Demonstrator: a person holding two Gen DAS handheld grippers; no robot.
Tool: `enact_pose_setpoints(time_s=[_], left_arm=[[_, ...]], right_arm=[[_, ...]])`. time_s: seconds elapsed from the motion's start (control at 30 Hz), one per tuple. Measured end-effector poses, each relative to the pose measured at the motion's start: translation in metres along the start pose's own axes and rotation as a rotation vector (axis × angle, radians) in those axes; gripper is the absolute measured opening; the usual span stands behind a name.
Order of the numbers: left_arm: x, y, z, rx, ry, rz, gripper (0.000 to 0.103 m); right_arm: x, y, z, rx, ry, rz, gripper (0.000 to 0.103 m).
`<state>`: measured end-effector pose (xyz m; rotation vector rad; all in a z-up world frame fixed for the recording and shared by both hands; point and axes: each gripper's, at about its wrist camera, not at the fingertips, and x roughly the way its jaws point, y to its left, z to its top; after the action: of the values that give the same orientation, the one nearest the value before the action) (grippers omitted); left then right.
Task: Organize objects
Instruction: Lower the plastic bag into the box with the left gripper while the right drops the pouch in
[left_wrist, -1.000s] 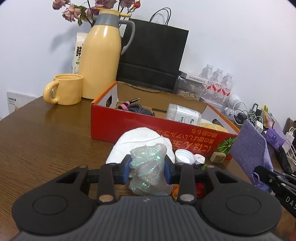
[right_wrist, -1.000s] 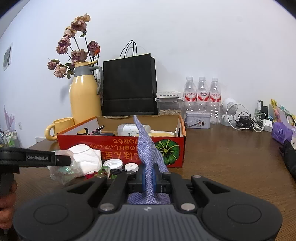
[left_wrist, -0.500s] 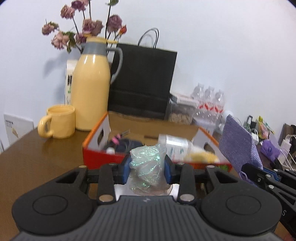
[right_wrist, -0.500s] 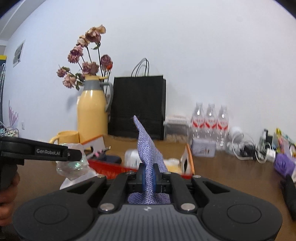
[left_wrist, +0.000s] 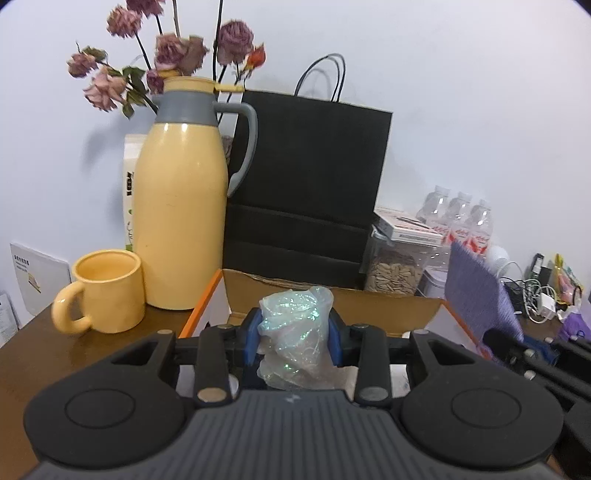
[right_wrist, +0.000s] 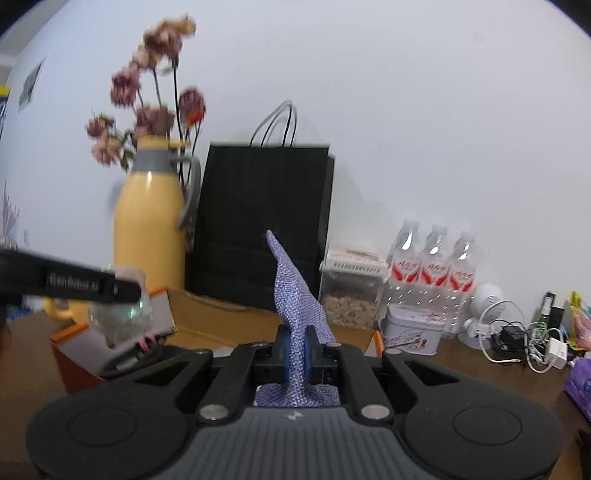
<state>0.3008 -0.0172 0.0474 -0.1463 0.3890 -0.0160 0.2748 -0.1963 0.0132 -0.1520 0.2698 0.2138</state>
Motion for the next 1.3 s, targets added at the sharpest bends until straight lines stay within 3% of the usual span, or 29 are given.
enact_pose_setpoints(time_s=[0.33,0.4,0.43,0.47,0.5,0.53,0.57,0.63,0.67,1.3], left_arm=[[0.059,0.001,0.001,0.065,0.056,-0.003,0.037],[0.064,0.001,0.001,0.073,0.059,-0.004,0.042],[0.065,0.001,0.001,0.075,0.059,0.001,0.047],[0.066,0.001,0.000,0.077,0.057,0.006,0.063],[0.066,0.002,-0.001,0.078,0.055,0.013,0.087],[0.067,0.002,-0.003,0.080,0.049,0.023,0.100],[0.066,0.003,-0.004,0.080,0.037,0.032,0.103],[0.065,0.004,-0.005,0.075,0.027,0.044,0.103],[0.065,0.004,-0.005,0.068,0.032,0.046,0.103],[0.032,0.006,-0.009,0.057,-0.024,0.070,0.103]], right_arm=[[0.070,-0.011,-0.005,-0.040,0.122,0.039,0.007],[0.077,-0.014,-0.007,-0.032,0.145,0.048,0.011],[0.079,-0.016,-0.007,-0.021,0.154,0.054,0.019],[0.081,-0.018,-0.008,-0.007,0.162,0.066,0.030],[0.081,-0.020,-0.008,0.008,0.166,0.073,0.038],[0.080,-0.022,-0.008,0.023,0.166,0.081,0.057],[0.079,-0.024,-0.007,0.037,0.161,0.087,0.078],[0.075,-0.027,-0.007,0.057,0.149,0.110,0.098],[0.074,-0.028,-0.007,0.067,0.144,0.122,0.102],[0.044,-0.017,-0.003,0.048,0.108,0.074,0.103]])
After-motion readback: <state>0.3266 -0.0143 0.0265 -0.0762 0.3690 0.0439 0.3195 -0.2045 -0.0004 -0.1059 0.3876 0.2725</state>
